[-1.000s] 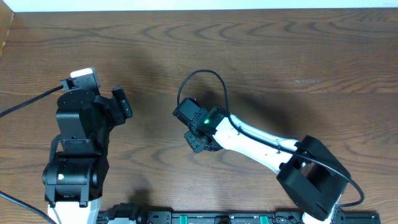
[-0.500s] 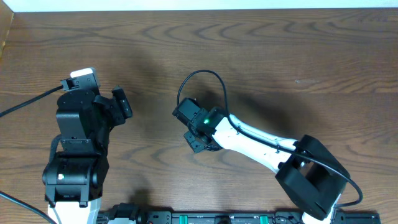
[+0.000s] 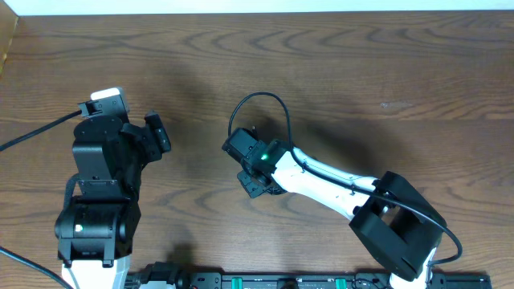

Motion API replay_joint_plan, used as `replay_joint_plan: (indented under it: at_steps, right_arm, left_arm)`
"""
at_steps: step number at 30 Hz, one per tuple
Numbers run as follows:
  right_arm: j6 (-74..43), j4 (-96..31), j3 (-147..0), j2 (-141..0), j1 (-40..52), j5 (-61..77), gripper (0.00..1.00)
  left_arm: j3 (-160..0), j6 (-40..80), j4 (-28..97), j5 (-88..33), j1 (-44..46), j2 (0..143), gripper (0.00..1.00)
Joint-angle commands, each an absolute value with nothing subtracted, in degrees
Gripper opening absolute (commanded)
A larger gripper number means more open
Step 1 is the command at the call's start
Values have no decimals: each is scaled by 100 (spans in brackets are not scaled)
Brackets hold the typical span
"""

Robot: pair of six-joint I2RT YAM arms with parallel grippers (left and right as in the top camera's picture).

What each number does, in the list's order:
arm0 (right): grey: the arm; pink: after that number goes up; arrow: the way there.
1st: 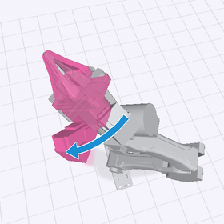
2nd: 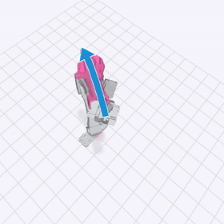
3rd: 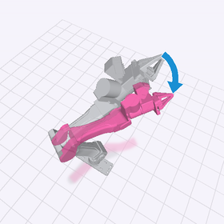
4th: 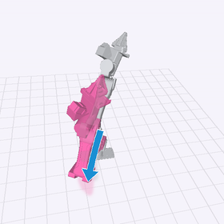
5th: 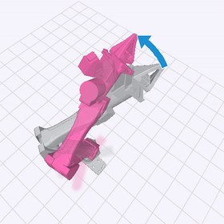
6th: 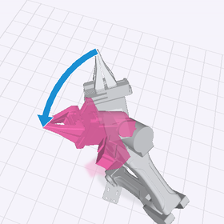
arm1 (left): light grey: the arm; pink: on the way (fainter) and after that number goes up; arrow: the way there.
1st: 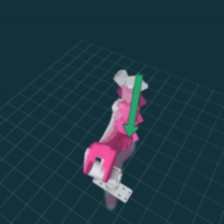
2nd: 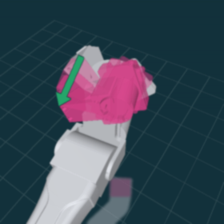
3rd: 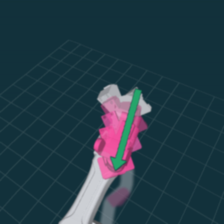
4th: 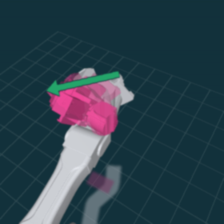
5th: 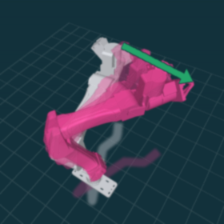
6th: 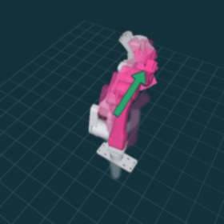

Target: Untangle cables

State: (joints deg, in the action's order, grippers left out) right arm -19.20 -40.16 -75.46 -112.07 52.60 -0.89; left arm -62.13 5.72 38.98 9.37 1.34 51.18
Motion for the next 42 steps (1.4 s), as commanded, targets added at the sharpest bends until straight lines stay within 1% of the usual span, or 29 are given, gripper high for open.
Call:
replay_joint_plan:
  at_steps: [1, 5, 7, 9, 10, 12, 13, 14, 27, 32, 42]
  right_arm:
    - [-1970, -3999, -7550, -11255, 5293, -134, 22]
    - [-1970, -3999, -7553, -11255, 5293, -134, 25]
    - [-1973, -3999, -7553, -11255, 5293, -134, 31]
    - [-1975, -3999, -7553, -11255, 5293, -134, 31]
    - [-1990, -3999, -7553, -11255, 5293, -134, 28]
    - [-2051, -3999, -7553, -11255, 5293, -137, 11]
    - [-2082, -3997, -7553, -11255, 5293, -137, 4]
    - [-2082, -3983, -7553, -11255, 5293, -137, 1]
    - [-2145, -4097, -7599, -11190, 5293, -132, 1]
    - [-2137, -4394, -7765, -10875, 5293, -141, 1]
    - [-2071, -4545, -7802, -10103, 5293, -274, 1]
  left_arm:
    - [-6302, 497, 3896, 945, 143, 5124, 89]
    - [-6302, 497, 3896, 945, 143, 5124, 89]
    - [-6302, 497, 3896, 945, 143, 5124, 89]
    - [-6302, 497, 3896, 945, 143, 5124, 89]
    - [-6302, 497, 3896, 945, 143, 5124, 89]
    - [-6302, 497, 3896, 945, 143, 5124, 89]
    - [-6302, 497, 3896, 945, 143, 5124, 89]
    - [-6302, 497, 3896, 945, 143, 5124, 88]
    - [-6302, 497, 3898, 945, 143, 5124, 88]
    - [-6302, 497, 3896, 945, 143, 5124, 89]
    - [-6302, 497, 3898, 945, 143, 5124, 89]
